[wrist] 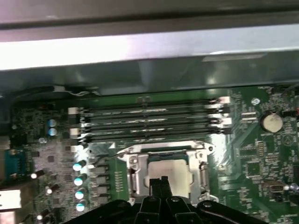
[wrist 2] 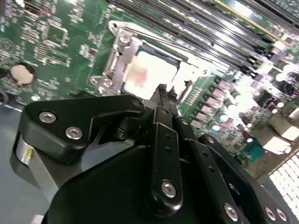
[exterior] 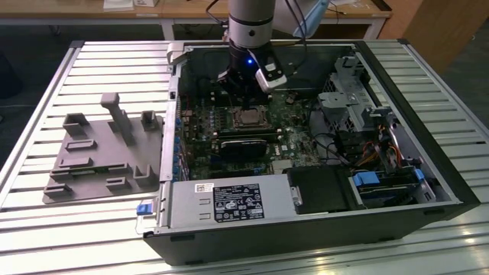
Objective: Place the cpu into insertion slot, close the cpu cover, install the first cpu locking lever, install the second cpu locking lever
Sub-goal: 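Install the first cpu locking lever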
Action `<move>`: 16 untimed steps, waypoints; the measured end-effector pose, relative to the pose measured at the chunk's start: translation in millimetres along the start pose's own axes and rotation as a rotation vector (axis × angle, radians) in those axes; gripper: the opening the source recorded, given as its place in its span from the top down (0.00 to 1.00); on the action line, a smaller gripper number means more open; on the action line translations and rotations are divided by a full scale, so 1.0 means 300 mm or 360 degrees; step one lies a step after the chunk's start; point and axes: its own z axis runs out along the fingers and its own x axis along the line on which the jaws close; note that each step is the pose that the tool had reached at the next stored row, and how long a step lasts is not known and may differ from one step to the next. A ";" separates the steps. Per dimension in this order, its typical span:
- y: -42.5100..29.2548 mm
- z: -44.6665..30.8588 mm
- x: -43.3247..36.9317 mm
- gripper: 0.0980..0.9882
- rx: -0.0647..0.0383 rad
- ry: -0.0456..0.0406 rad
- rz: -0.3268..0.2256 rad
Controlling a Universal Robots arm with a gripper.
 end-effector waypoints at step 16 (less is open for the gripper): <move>-0.013 -0.002 0.145 1.00 -0.0001 -0.0007 0.0000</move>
